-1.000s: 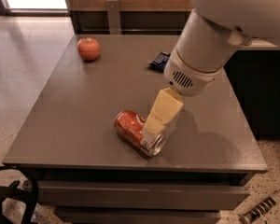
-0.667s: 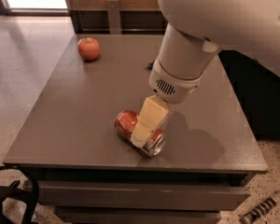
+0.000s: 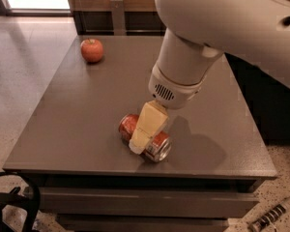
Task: Place coke can upright
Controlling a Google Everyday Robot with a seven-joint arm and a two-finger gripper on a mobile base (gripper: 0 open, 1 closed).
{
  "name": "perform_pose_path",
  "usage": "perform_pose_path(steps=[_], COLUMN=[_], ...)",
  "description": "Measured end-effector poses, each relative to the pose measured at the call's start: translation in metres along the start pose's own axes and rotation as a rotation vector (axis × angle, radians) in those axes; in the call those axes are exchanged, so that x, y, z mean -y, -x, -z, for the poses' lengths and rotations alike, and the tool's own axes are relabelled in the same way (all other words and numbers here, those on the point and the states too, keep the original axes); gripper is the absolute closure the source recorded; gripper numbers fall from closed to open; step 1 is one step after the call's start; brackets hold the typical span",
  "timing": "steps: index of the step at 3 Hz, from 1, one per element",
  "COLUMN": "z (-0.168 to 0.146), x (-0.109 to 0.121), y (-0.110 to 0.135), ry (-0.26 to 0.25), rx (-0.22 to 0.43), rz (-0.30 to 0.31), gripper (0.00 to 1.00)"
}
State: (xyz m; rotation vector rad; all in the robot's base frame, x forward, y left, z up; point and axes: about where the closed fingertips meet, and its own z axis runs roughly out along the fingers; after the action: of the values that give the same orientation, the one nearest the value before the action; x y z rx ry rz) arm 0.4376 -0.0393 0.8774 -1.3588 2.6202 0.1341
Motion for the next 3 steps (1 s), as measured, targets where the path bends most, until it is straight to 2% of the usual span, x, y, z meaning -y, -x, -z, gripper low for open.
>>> perform_pose_path(steps=[2, 3], z=[-0.01, -0.022], x=[-0.023, -0.033], y=[0.004, 0.011], ry=[-0.025, -0.019], rx=[-0.031, -0.07], rz=[-0.057, -0.068], gripper=[0.0, 0.0])
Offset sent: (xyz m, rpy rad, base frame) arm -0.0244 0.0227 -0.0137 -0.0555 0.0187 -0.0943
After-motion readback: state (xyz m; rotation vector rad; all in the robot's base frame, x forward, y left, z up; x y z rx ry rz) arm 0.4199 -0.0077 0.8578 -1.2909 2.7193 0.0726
